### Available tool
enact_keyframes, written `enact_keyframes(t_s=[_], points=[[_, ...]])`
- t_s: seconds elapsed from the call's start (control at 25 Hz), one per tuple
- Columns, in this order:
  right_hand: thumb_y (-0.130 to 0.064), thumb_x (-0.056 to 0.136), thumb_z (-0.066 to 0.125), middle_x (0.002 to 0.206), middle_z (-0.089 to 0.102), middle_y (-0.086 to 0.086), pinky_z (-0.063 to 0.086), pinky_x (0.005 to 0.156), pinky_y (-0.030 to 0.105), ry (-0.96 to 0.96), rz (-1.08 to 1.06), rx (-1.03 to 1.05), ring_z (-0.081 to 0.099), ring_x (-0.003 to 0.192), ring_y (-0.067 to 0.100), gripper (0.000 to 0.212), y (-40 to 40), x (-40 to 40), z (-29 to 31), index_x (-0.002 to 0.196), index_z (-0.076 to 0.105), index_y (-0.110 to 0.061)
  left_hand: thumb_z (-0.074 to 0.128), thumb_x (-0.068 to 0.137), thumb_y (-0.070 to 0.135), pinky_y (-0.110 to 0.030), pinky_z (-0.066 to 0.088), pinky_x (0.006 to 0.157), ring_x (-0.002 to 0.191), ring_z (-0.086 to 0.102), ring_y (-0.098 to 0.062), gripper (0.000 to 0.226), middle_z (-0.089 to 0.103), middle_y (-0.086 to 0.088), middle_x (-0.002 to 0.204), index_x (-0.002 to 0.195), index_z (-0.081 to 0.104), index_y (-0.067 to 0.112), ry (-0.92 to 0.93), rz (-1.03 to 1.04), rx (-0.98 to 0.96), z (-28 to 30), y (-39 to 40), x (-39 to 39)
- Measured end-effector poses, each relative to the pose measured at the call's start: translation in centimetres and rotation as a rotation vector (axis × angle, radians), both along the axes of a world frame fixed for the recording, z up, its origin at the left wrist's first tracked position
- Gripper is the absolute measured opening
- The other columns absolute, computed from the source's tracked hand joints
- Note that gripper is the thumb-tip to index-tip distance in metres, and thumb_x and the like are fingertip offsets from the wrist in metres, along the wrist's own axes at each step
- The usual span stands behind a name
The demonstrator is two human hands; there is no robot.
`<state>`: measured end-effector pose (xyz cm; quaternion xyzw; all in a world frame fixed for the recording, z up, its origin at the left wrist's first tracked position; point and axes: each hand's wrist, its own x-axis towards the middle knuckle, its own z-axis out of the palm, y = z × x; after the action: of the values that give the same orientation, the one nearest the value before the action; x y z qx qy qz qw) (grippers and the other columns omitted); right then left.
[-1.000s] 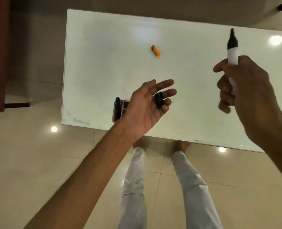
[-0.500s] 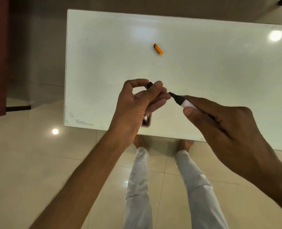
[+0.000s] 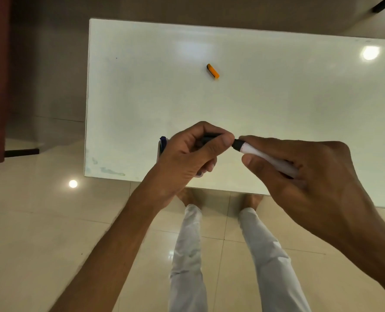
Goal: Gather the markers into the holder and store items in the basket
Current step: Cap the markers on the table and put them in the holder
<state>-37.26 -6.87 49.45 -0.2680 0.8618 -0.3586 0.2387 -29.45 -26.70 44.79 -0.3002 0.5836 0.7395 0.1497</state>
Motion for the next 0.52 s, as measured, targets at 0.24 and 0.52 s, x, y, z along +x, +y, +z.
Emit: enact_keyframes(t_s=[0.24, 0.52], points=[[-0.029, 0.094, 0.068, 0.053, 0.056, -0.006, 0.043, 0.059, 0.015, 0.076, 0.076, 0.072, 0.047, 0.04, 0.015, 0.02, -2.0, 1.4, -0.7, 0.083, 0.075, -0.013, 0.047, 0.11, 0.036, -0.026, 0.035, 0.053, 0.047, 0.037, -0.011, 0.04, 0.041, 0.004, 0.052, 0.083, 0.055, 0.008, -0.204, 0.145, -0.025, 0.7, 2.1, -0.5], [-0.016, 0.078, 0.07, 0.046, 0.05, 0.0, 0.047, 0.039, 0.033, 0.074, 0.163, 0.058, 0.044, 0.034, 0.021, 0.017, -4.0, 5.3, -2.1, 0.063, 0.063, -0.011, 0.049, 0.109, 0.024, -0.015, 0.035, 0.045, 0.047, 0.04, -0.003, 0.034, 0.043, 0.006, 0.056, 0.077, 0.054, 0.015, -0.294, 0.386, 0.009, -0.8, 3.8, 4.7]])
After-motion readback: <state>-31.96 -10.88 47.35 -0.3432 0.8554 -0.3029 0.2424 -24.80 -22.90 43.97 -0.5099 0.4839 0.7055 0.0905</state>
